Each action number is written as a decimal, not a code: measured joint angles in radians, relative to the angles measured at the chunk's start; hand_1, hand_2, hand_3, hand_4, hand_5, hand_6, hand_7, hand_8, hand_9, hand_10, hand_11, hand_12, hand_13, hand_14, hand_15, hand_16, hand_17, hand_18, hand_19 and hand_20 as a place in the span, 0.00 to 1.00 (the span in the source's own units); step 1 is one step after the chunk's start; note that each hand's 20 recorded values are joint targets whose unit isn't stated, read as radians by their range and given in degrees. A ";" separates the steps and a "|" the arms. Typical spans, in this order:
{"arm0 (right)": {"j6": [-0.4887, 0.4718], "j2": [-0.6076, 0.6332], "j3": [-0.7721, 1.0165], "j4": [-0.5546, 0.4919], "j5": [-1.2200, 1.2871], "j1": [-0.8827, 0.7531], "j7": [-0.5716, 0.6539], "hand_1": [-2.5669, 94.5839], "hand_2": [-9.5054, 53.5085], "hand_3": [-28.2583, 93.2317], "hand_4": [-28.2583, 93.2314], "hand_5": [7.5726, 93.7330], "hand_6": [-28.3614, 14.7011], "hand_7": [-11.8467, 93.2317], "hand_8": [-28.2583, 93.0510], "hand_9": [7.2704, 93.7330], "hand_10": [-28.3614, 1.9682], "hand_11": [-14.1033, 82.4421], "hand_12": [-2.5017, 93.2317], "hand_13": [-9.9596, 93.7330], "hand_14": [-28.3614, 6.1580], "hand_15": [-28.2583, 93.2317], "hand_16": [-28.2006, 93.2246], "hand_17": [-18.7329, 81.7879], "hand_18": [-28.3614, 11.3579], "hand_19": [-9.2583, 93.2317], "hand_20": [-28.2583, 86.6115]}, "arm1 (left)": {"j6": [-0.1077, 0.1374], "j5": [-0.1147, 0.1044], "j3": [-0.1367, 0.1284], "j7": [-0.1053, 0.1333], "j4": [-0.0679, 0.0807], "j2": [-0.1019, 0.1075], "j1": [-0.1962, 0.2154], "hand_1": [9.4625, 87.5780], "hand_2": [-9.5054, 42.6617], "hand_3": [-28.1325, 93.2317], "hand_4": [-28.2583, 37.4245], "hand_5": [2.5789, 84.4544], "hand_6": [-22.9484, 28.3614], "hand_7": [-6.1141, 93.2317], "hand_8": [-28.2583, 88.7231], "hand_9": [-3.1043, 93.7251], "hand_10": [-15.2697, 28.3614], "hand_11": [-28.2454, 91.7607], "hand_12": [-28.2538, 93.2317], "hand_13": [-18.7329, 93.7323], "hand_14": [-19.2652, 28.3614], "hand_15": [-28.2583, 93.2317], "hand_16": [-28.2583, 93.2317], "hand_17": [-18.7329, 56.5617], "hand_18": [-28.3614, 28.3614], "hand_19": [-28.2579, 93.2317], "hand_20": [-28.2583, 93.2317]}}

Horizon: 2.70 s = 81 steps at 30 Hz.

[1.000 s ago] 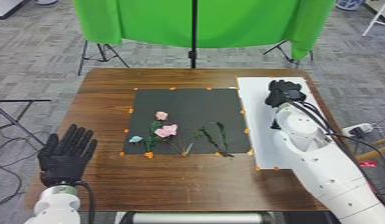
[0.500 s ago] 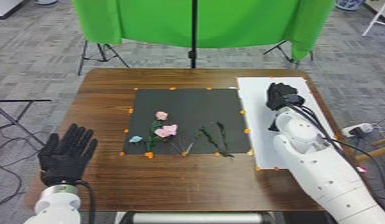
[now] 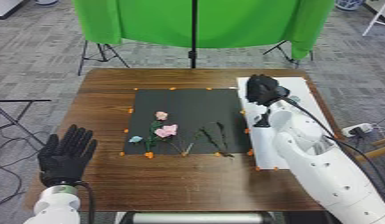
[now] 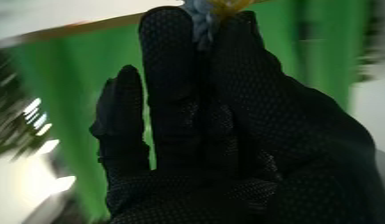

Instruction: Arrange flowers

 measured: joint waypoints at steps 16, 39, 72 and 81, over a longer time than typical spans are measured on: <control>-0.098 -0.147 -0.237 -0.019 -0.140 0.053 -0.208 0.67 0.00 0.82 0.00 0.66 0.65 0.59 0.20 0.81 0.62 0.30 0.44 0.77 0.70 0.55 0.56 0.53 0.20 0.90 0.57 | 0.002 -0.004 0.001 -0.015 -0.001 0.001 -0.003 0.23 0.42 0.89 0.00 0.58 0.68 0.17 0.16 0.45 0.73 0.43 0.30 0.43 0.76 0.53 0.17 0.17 0.75 0.53 0.33; -0.136 -0.122 -0.229 -0.074 -0.157 -0.011 -0.158 0.56 0.00 0.90 0.00 0.57 0.61 0.27 0.12 0.60 0.46 0.31 0.20 0.67 0.56 0.56 0.46 0.49 0.15 0.90 0.56 | -0.004 -0.019 -0.005 -0.006 -0.006 0.001 0.009 0.23 0.42 0.90 0.00 0.58 0.68 0.17 0.16 0.45 0.73 0.43 0.30 0.43 0.76 0.53 0.17 0.17 0.75 0.53 0.33; -0.102 0.113 0.134 0.202 -0.104 0.002 0.142 0.47 0.00 0.94 0.00 0.44 0.57 0.27 0.12 0.38 0.38 0.24 0.15 0.43 0.35 0.38 0.36 0.36 0.19 0.63 0.40 | -0.017 -0.029 -0.013 0.028 -0.006 0.000 0.032 0.23 0.41 0.90 0.00 0.58 0.68 0.17 0.16 0.45 0.73 0.42 0.31 0.43 0.76 0.52 0.17 0.17 0.75 0.53 0.33; -0.134 0.095 0.104 0.214 -0.093 0.023 0.133 0.55 0.00 0.90 0.00 0.65 0.63 0.38 0.14 0.62 0.44 0.36 0.20 0.65 0.54 0.54 0.41 0.47 0.18 0.83 0.46 | -0.024 -0.069 -0.002 0.026 -0.007 0.000 0.025 0.23 0.41 0.90 0.00 0.58 0.68 0.17 0.16 0.46 0.72 0.43 0.31 0.44 0.76 0.53 0.17 0.17 0.75 0.53 0.33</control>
